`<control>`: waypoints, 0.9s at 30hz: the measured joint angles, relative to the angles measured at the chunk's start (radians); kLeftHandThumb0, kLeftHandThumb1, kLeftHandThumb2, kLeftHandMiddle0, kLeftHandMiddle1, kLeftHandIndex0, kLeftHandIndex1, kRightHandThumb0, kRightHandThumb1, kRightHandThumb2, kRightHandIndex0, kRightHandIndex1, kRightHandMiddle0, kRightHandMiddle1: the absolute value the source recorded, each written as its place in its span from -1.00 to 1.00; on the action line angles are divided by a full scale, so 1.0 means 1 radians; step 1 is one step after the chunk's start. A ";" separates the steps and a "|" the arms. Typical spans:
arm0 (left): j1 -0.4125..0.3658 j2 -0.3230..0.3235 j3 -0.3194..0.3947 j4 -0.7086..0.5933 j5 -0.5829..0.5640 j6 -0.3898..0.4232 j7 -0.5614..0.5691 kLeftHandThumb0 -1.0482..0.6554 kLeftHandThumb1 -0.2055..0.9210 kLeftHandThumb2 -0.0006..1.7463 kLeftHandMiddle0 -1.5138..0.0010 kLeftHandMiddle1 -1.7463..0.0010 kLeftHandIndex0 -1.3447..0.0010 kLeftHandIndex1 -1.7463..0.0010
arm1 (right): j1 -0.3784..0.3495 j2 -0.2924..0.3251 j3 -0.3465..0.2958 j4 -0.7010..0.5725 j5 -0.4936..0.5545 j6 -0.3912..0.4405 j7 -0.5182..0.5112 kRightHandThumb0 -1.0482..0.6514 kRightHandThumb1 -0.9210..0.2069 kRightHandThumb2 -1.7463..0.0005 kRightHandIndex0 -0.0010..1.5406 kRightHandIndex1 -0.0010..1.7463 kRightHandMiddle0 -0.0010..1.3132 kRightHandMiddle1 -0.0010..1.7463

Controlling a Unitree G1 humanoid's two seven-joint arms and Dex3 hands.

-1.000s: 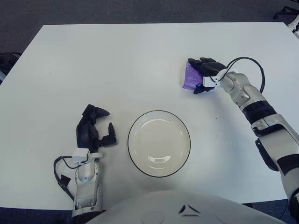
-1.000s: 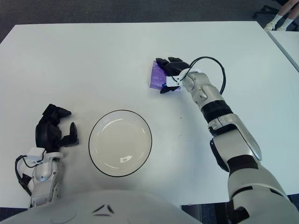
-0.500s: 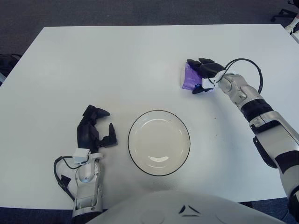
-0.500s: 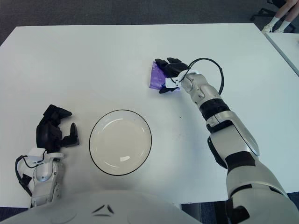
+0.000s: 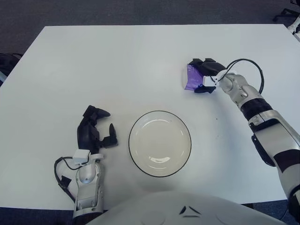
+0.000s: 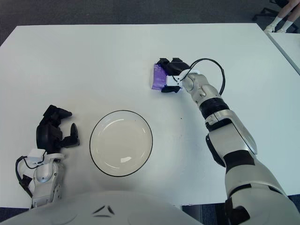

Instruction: Put the tissue paper into the plate.

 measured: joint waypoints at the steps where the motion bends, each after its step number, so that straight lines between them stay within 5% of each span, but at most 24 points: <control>1: 0.000 0.000 0.000 0.001 0.000 -0.002 0.000 0.22 -0.69 0.94 -0.15 -1.00 -0.03 -0.89 | 0.002 0.001 -0.001 -0.006 0.001 0.008 0.000 0.23 0.41 -0.75 -0.09 0.99 -0.21 0.99; 14: -0.003 0.000 0.000 0.003 0.003 -0.009 0.000 0.22 -0.68 0.94 -0.14 -1.00 -0.02 -0.90 | 0.030 0.006 -0.009 -0.071 0.002 0.078 -0.029 0.23 0.59 -0.85 0.15 0.84 -0.08 1.00; 27: -0.004 0.003 0.003 0.006 -0.002 -0.009 0.000 0.22 -0.62 0.89 -0.10 -1.00 0.01 -0.91 | 0.147 -0.034 -0.087 -0.294 0.043 0.143 0.036 0.23 0.64 -0.88 0.16 0.86 -0.06 1.00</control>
